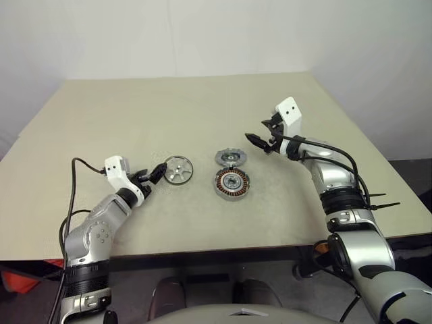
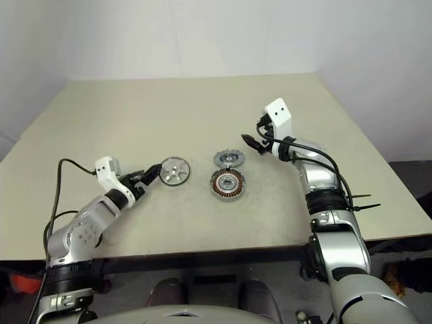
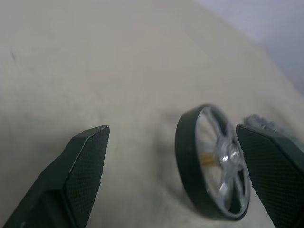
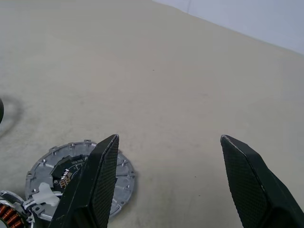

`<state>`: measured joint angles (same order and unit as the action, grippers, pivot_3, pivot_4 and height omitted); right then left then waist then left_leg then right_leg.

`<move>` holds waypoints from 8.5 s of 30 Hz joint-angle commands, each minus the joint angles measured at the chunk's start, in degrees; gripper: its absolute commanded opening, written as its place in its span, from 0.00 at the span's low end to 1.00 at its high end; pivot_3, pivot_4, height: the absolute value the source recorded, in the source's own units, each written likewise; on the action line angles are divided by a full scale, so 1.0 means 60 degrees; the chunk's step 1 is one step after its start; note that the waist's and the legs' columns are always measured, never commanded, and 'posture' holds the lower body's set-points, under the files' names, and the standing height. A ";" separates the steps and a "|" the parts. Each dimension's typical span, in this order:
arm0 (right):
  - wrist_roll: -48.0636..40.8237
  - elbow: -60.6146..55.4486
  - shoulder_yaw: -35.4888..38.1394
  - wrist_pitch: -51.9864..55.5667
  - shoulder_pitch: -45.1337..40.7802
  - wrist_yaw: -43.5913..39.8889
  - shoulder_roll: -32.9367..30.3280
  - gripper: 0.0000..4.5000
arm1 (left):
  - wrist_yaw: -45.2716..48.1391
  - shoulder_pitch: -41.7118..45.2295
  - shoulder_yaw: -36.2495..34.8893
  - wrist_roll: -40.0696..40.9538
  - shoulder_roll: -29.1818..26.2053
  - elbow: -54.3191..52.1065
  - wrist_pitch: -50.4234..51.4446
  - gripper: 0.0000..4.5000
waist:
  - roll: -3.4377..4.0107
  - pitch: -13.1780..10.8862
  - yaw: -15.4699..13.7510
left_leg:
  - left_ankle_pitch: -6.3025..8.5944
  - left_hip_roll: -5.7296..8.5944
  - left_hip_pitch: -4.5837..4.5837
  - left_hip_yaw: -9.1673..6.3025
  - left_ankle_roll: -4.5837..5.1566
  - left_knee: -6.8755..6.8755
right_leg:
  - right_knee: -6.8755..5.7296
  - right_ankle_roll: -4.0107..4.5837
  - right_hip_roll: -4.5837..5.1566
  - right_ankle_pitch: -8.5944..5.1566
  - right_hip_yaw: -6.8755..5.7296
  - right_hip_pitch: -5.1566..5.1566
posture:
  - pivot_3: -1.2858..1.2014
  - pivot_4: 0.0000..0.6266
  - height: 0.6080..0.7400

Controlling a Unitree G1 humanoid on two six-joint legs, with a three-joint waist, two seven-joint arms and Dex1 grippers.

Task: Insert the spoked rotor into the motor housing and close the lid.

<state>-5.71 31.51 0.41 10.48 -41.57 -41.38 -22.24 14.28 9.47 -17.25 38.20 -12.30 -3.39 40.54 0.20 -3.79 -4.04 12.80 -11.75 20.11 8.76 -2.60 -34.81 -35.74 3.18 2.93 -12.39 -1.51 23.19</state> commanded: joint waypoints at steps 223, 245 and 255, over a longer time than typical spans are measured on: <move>-0.1475 -0.5782 -0.1332 0.1789 0.1477 -0.3699 -0.2043 0.87 | -0.0774 0.1268 -0.0570 0.4302 0.2204 0.1408 0.2764 0.60 | -0.0027 -0.0013 -0.0249 | 0.0018 0.0042 -0.0001 -0.0011 0.0082 0.0015 | 0.0056 -0.0056 0.0051 -0.0022 -0.0013 -0.0057 | 0.52 0.00 1.00; -0.0101 -0.3493 -0.2062 -0.0376 0.1075 -0.4257 -0.2375 0.87 | -0.0776 0.1228 -0.0496 0.4269 0.2125 0.1413 0.2613 0.60 | -0.0028 -0.0013 -0.0234 | 0.0018 0.0042 0.0004 -0.0009 0.0128 0.0012 | 0.0043 -0.0054 0.0052 -0.0022 -0.0013 -0.0056 | 0.52 0.00 1.00; 0.0004 -0.3503 -0.2284 -0.0416 0.1200 -0.4224 -0.2081 0.87 | -0.0784 0.1227 -0.0493 0.4252 0.2008 0.1413 0.2530 0.60 | -0.0028 -0.0013 -0.0230 | 0.0019 0.0042 0.0000 -0.0009 0.0127 0.0007 | 0.0042 -0.0054 0.0052 -0.0021 -0.0013 -0.0056 | 0.52 0.00 1.00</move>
<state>-5.62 11.72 -12.97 8.74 -34.40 -66.63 -35.30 9.46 16.70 -20.13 63.57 0.05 6.96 56.24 0.03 -3.87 -5.42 12.91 -11.50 20.11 8.71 -1.84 -34.76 -35.50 2.86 3.24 -12.52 -1.58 22.86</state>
